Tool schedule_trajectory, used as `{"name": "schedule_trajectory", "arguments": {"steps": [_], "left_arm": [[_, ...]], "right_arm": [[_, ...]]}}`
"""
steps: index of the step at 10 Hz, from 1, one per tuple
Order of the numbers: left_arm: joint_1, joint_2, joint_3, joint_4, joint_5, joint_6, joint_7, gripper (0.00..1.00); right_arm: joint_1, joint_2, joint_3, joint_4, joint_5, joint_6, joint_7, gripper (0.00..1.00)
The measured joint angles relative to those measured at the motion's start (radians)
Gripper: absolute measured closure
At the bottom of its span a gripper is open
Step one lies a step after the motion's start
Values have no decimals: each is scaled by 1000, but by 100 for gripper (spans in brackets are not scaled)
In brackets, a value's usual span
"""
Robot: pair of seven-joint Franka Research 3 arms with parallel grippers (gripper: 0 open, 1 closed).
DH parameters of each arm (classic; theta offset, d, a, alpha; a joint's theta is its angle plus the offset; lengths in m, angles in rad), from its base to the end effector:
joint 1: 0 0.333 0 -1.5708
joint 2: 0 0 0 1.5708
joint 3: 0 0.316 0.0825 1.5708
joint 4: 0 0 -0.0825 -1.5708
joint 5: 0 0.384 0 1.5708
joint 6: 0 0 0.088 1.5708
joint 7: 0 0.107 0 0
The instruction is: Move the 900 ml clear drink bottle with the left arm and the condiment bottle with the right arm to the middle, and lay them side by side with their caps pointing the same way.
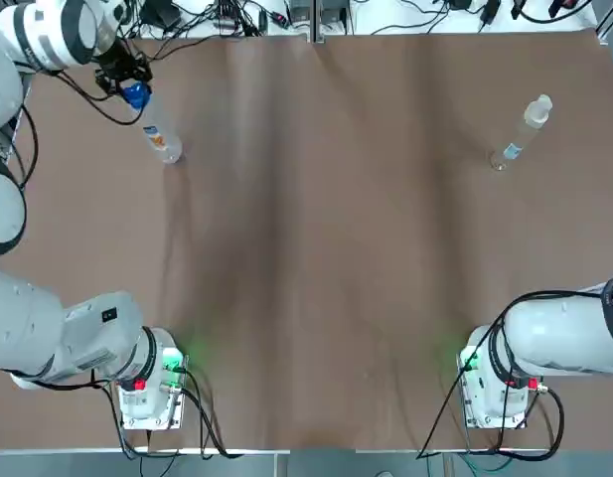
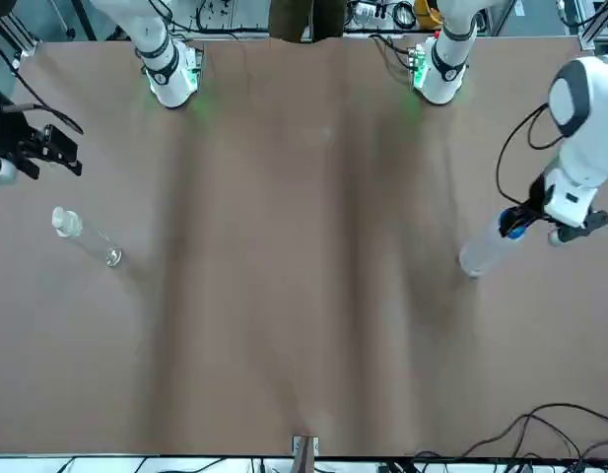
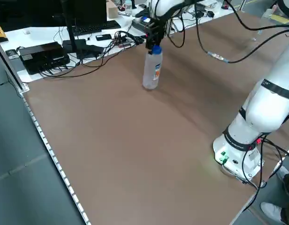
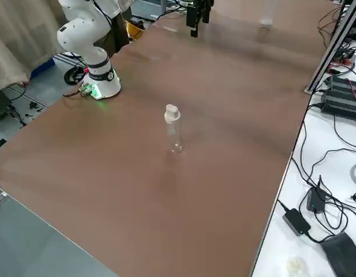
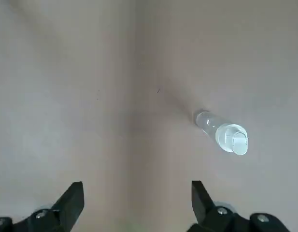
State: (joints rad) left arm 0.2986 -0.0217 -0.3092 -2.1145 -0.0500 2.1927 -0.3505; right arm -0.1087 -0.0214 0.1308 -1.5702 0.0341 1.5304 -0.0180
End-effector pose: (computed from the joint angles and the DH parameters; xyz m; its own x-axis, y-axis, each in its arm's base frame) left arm 0.5479 -0.0082 0.4325 0.9295 0.3600 0.0797 0.3552 -0.9323 0.0682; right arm 0.5436 0.0166 0.6330 0.9990 0.0414 -0.0180 0.0408 -0.9987 -0.0316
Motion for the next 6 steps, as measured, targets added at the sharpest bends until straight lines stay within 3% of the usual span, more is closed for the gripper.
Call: {"name": "schedule_trajectory", "arguments": {"steps": [3, 6], "left_arm": [[-4, 10, -162, 83, -1, -81, -410, 29], [-12, 58, -309, 155, -1, -89, -827, 29]], "right_arm": [[0, 0, 0, 0, 0, 0, 0, 2], [0, 0, 0, 0, 0, 0, 0, 2]]}}
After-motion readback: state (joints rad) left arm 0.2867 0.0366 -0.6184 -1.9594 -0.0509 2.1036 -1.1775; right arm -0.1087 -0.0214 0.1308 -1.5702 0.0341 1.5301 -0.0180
